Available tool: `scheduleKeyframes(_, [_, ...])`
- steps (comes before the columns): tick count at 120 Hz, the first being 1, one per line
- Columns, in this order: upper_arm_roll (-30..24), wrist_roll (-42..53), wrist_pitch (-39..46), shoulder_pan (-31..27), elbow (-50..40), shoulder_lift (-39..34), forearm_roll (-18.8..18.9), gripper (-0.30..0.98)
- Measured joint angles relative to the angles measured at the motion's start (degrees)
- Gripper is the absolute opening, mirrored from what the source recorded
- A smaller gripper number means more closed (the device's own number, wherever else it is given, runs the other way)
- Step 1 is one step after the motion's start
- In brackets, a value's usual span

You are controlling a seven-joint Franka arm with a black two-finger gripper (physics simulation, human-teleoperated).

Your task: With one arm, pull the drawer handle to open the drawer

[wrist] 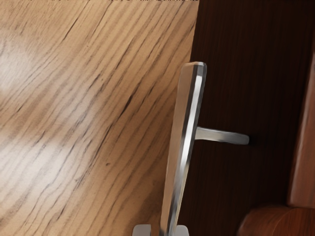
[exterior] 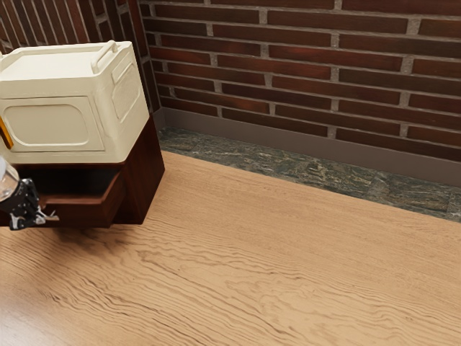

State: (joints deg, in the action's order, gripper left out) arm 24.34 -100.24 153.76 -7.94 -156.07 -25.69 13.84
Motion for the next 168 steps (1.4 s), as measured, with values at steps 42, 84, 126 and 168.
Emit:
scheduleKeyframes(42, [-0.02, 0.44, -2.92, -1.02, -1.23, -3.34, -0.11, -0.09])
scheduleKeyframes(84, [-0.06, 0.72, -6.29, -1.16, -2.68, -6.37, -0.13, -0.09])
scheduleKeyframes(126, [-0.25, 1.10, -7.70, -3.50, -4.11, -8.85, 0.19, -0.08])
scheduleKeyframes(168, [-0.73, 1.22, -7.89, -3.57, -4.10, -9.78, 0.45, 0.07])
